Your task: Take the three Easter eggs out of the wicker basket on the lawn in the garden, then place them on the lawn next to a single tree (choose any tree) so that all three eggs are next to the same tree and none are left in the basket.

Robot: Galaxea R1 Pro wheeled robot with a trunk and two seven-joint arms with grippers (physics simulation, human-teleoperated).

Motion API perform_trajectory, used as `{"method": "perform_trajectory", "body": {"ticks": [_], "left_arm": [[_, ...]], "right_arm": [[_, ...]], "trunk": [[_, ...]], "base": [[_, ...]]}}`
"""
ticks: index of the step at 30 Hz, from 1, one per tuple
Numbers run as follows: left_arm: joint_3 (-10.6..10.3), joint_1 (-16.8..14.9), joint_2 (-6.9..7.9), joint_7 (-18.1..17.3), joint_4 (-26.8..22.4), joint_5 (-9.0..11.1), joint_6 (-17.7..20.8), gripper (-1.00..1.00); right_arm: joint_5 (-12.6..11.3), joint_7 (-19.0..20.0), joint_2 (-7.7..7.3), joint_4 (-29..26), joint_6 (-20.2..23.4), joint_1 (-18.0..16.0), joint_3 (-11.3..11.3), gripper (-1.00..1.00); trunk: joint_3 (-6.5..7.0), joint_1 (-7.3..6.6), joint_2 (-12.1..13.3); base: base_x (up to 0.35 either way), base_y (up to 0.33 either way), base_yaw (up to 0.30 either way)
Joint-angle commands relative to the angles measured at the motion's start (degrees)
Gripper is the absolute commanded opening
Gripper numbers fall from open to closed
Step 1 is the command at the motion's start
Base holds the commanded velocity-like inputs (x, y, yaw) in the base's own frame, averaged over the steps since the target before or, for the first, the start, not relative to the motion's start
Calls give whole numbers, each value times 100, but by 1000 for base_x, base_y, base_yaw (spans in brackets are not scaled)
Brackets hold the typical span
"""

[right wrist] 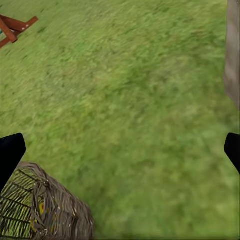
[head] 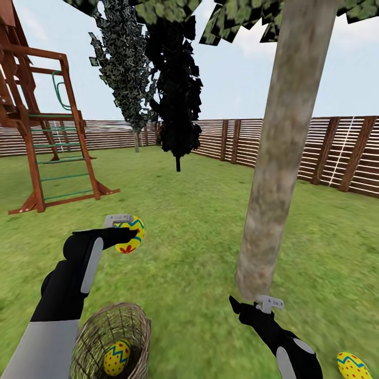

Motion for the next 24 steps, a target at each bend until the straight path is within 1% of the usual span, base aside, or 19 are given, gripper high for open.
{"method": "perform_trajectory", "body": {"ticks": [1, 9, 15, 18, 20, 24], "left_arm": [[5, -4, 1, 5, -3, 34, 25, -100], [2, -4, 1, 8, -3, 34, 25, -100], [-3, -4, -8, 14, -3, 34, 25, -100], [-2, -4, -8, 41, -2, 34, 25, -100], [-3, -4, -8, 156, 0, 39, 25, -100], [-3, -4, -9, 225, 1, 43, 25, -100]], "right_arm": [[-19, 29, 7, -1, 35, -5, -19, 100], [-19, 37, 7, 49, -1, -6, -15, 100], [-19, 42, 7, 53, -8, -6, 4, 100], [-19, 39, 7, 53, 7, -9, 0, 100], [-19, 38, 7, 53, 19, -9, -3, 100], [-19, 37, 7, 66, 30, -11, -4, 100]], "trunk": [[12, -23, 38], [156, -199, 359], [264, -330, 600], [318, -396, 720], [356, -440, 800], [436, -528, 961]], "base": [[0, 0, 0], [-15, -2, 0], [-229, -77, 0], [-109, -43, -11], [-27, -11, -138], [-7, -3, -228]]}}
